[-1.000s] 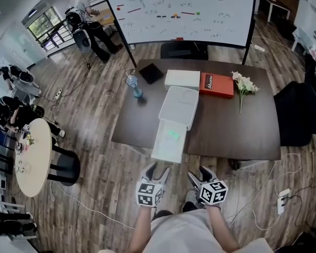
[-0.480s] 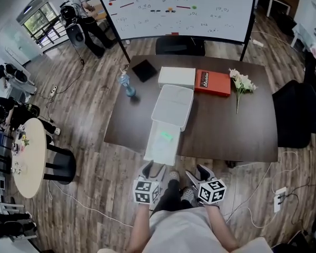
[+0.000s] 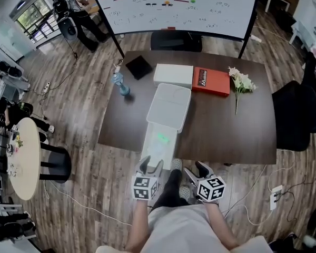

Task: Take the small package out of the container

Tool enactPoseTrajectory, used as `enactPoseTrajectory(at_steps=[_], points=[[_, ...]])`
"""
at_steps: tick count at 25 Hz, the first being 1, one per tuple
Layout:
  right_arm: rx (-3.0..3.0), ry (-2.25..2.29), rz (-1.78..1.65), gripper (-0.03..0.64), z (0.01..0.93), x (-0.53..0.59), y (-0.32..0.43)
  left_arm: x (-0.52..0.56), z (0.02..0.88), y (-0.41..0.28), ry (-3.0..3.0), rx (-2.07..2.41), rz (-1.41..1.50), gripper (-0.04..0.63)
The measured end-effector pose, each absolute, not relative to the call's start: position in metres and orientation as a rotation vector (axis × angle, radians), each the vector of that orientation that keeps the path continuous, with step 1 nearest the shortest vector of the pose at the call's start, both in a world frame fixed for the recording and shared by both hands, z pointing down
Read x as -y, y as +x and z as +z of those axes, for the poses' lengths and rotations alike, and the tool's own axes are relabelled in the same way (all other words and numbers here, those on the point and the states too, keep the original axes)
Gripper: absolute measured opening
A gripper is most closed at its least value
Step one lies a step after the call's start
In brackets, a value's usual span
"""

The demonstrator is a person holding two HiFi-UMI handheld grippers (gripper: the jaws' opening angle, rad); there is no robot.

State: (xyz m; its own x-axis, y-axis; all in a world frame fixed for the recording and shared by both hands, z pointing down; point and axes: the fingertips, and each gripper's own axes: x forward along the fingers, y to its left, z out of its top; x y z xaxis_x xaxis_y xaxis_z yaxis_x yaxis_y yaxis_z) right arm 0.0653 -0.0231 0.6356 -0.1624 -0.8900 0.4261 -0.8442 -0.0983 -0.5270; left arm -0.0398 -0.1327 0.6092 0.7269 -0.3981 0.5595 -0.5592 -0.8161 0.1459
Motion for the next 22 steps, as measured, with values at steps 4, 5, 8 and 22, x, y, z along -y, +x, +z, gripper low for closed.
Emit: enactPoseTrajectory(at_steps=[4, 5, 8, 22], points=[[-2.101, -1.990, -1.123, 0.276, 0.641, 0.045, 0.072, 0.159, 0.629, -0.030, 2.640, 0.738, 0.817, 0.221], [-2.107, -1.992, -1.122, 0.276, 0.640, 0.050, 0.075, 0.165, 0.635, -0.029, 2.647, 0.736, 0.851, 0.221], [-2.104, -2.004, -1.126, 0.274, 0.638, 0.067, 0.087, 0.182, 0.649, -0.024, 2.654, 0.709, 0.953, 0.221], [-2.123, -2.017, -1.174, 0.273, 0.647, 0.138, 0.113, 0.234, 0.704, 0.007, 2.577, 0.512, 1.119, 0.242]])
